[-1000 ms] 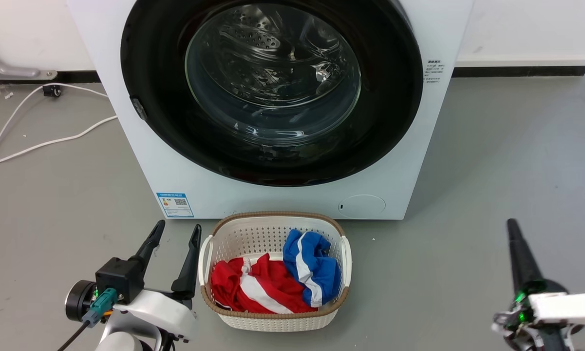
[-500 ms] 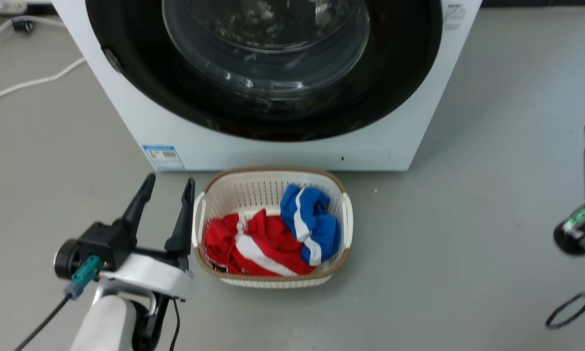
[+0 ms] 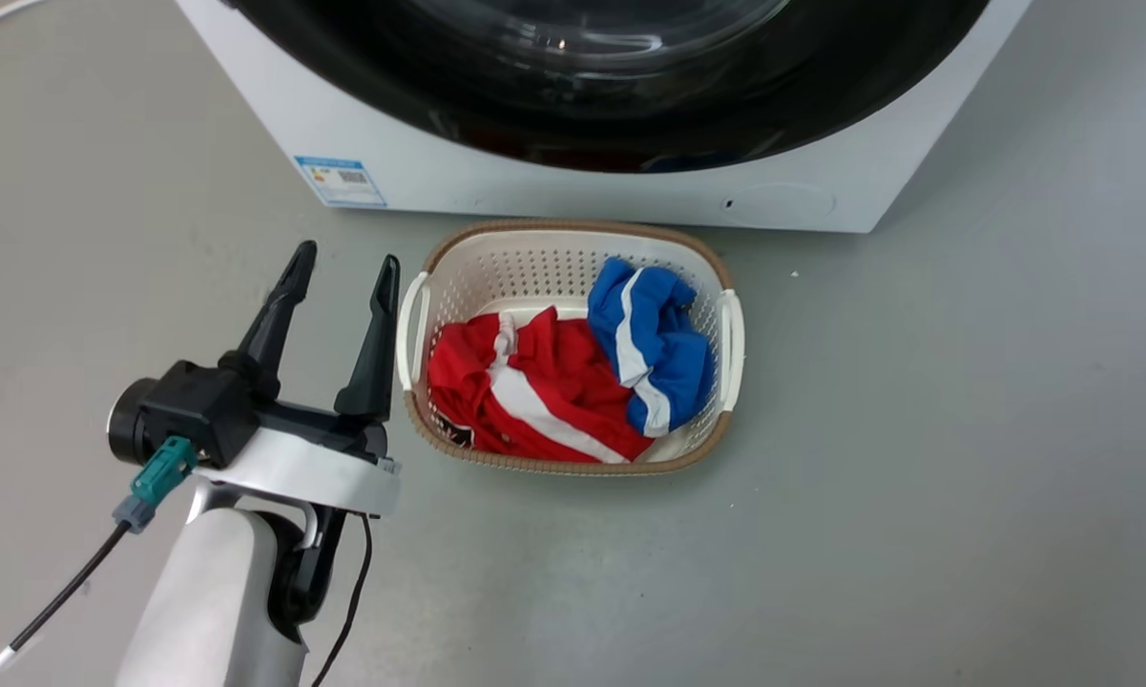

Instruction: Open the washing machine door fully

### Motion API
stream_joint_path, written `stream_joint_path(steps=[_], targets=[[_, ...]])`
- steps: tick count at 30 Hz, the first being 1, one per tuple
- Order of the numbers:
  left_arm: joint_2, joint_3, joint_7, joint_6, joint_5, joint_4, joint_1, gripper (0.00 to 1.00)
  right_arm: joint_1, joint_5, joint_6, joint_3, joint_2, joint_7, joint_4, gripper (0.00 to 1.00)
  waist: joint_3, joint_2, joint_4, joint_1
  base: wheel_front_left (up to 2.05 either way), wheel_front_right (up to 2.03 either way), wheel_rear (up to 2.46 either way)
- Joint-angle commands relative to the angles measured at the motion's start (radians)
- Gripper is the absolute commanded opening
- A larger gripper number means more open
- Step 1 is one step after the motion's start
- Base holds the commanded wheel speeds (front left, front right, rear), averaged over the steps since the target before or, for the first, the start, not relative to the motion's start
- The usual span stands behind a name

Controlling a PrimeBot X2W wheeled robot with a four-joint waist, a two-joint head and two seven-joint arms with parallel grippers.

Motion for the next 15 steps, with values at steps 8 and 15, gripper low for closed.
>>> stream_joint_path(steps=[8,15], targets=[[-0.006,-0.01,-0.005,-0.002,-0.011,-0.028,-0.042,1.0,-0.29,-0.084,0.0,0.137,-0.01,0.07,0.175,0.0,0.072,0.0,0.046,-0.0003,0.0,0.0,0.0],[-0.008,-0.023,-0.005,-0.001,-0.016,-0.042,-0.058,1.0,-0.444,-0.163,0.0,0.211,0.019,0.071,0.276,0.0,0.113,0.0,0.065,-0.0003,0.0,0.0,0.0]])
